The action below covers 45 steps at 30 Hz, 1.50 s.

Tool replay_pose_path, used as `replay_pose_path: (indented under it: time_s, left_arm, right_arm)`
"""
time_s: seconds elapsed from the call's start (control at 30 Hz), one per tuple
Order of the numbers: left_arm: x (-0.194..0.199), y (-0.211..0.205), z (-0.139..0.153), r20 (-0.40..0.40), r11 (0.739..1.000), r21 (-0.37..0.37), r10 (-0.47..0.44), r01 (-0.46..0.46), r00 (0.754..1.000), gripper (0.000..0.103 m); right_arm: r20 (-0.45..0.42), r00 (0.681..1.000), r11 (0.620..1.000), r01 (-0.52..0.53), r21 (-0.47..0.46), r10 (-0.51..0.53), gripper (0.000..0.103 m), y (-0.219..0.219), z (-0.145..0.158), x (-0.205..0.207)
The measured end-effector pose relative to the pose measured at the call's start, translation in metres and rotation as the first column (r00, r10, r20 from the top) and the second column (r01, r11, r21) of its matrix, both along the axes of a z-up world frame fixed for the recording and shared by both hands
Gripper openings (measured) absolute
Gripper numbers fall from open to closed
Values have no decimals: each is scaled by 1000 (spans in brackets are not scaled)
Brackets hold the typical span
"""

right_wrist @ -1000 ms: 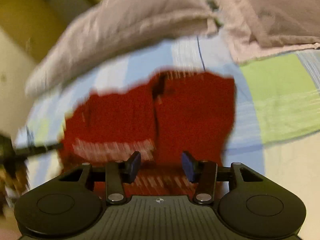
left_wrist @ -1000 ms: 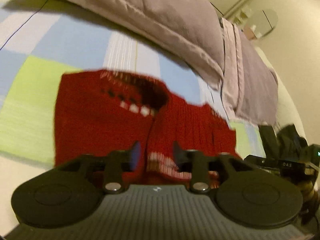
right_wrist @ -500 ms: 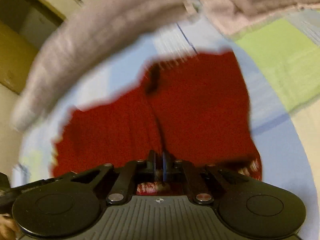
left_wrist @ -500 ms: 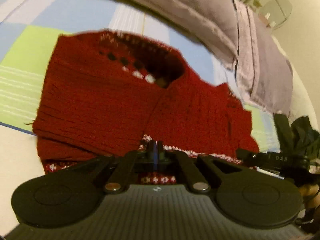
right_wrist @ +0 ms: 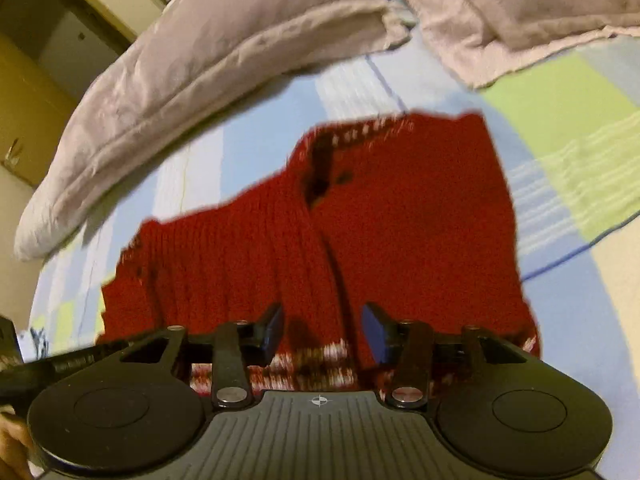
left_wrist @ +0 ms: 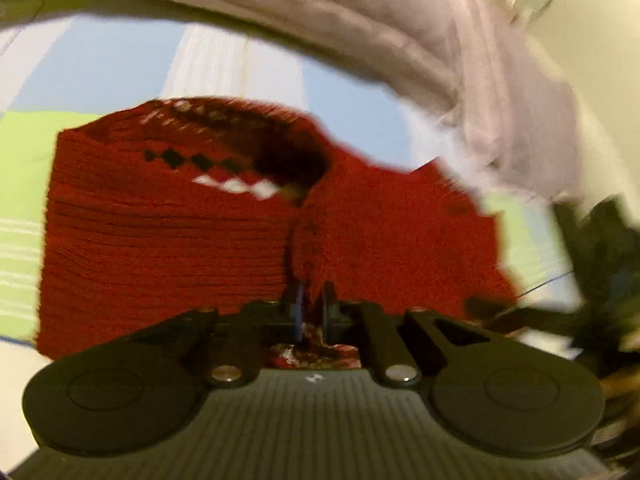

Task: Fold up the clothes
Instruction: 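Lower the sweater flat onto the bed and open both grippers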

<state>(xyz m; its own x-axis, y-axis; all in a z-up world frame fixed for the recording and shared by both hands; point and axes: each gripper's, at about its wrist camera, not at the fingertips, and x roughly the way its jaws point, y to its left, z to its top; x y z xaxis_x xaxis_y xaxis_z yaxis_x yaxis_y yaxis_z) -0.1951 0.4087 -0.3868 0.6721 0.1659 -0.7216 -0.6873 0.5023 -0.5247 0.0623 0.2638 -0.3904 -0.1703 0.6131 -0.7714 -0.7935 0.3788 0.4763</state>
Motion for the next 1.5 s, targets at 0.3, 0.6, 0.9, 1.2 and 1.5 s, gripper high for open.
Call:
replay_pose_path:
  time_s: [0.3,0.6,0.9,1.2,1.5]
  left_arm:
    - [-25,17,-15,-67,966,-164,189,-198,980,12]
    - [61,43,16,-115,976,219,11,15,993,14]
    - [34,39,-5,-70,982,177,86,-72,994,10]
    - [-11,-34,6,-139,985,158,91,-68,986,12]
    - [-24,-75,5,-257,994,111,39,-10,966,11]
  right_arm:
    - [36,996,996,-74,-58,76,7,2,3,1]
    - [253,964,982,-116,147,76,11,54,38,-9]
    - [361,911,968,-241,68,202,11,78,-5,-27]
    - [447,871,977,-208,-35,202,11,-15,-1,-68]
    - [372,921,988,-69,-136,116,12,-60,9,-94]
